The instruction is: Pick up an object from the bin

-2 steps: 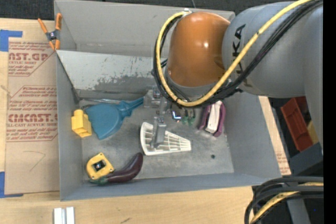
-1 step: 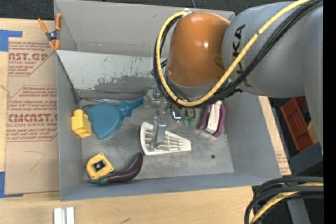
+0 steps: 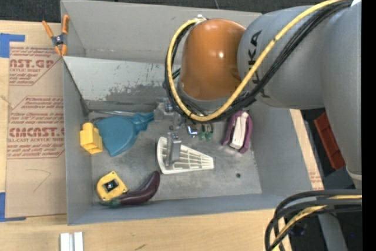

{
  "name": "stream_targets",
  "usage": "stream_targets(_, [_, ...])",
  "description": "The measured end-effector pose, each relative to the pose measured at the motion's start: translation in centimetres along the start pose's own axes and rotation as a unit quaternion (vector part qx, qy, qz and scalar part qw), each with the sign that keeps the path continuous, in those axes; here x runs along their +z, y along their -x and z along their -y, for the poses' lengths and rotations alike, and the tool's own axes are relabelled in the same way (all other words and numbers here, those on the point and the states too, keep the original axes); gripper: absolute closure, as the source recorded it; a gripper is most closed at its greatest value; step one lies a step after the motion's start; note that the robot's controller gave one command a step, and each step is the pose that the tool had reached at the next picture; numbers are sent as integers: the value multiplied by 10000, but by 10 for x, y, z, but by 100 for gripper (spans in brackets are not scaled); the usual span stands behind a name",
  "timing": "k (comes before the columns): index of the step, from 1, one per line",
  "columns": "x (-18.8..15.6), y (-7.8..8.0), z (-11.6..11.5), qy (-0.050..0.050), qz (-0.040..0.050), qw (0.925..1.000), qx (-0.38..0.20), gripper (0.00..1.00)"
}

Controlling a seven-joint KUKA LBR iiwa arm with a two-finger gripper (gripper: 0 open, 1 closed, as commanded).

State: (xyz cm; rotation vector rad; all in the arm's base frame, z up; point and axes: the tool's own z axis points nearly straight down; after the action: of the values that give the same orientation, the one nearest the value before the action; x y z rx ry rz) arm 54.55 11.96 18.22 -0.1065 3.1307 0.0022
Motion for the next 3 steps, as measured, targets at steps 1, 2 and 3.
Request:
stream_targets(1, [13,4,-1,2,-4,9999,-124,0])
stream_targets(2, [54,6,4,3,-43,10000,-79,0])
stream_targets(3, [58,1,9,15,-9,10000,-93,0])
